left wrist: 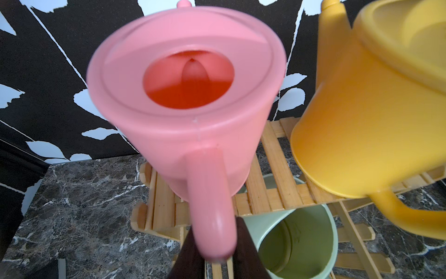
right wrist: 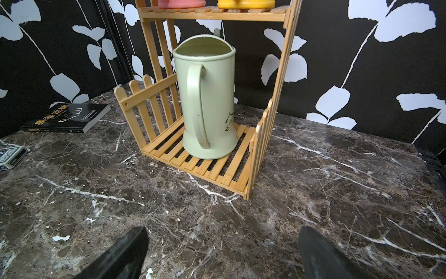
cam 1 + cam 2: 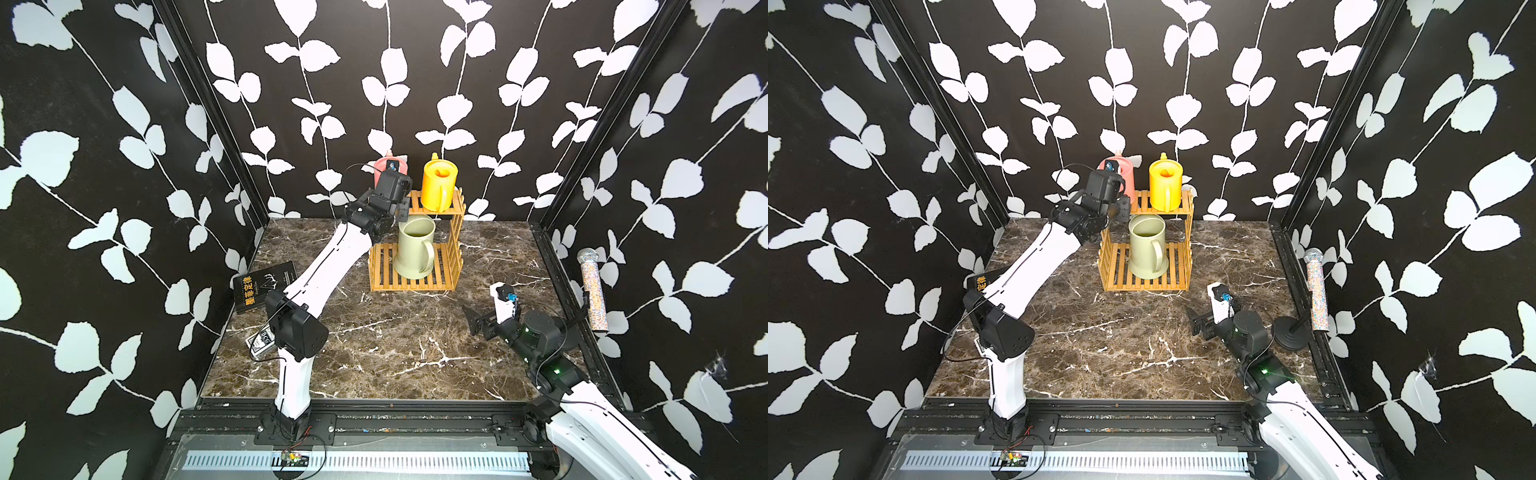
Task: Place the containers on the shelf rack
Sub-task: 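Place the container on the shelf.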
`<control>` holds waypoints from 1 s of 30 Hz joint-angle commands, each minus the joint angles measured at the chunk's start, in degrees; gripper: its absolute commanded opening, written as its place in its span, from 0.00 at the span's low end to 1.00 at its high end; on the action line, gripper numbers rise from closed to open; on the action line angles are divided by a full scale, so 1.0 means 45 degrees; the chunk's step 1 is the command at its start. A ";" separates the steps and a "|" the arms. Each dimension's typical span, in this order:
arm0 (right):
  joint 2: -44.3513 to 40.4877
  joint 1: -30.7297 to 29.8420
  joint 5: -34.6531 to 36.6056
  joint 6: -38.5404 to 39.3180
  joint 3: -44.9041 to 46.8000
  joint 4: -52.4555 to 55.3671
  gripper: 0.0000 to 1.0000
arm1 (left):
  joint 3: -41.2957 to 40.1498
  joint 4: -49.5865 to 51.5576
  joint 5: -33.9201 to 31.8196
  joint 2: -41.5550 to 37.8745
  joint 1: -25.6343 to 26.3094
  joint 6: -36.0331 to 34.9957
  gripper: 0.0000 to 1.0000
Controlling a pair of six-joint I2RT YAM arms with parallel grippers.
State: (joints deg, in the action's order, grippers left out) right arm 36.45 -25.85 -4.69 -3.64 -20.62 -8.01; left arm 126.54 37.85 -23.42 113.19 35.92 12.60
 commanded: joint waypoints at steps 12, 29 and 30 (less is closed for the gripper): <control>-0.0375 -0.0076 0.0512 0.0191 0.0092 0.0027 0.99 | -0.1444 0.0262 0.0121 -0.1750 -0.0083 -0.0186 0.33; -0.0519 -0.0057 0.1961 0.0906 -0.0049 0.0485 0.99 | -0.4310 -0.0167 0.0934 -0.4456 -0.0091 -0.2027 0.62; -0.0479 -0.0062 0.2150 0.1041 -0.0030 0.0490 0.99 | -0.4604 -0.0219 0.1138 -0.4646 -0.0092 -0.2223 0.63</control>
State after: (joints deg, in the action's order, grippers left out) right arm 34.39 -25.87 1.78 -1.15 -20.62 -5.04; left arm 108.25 38.22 -21.54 96.49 35.83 6.24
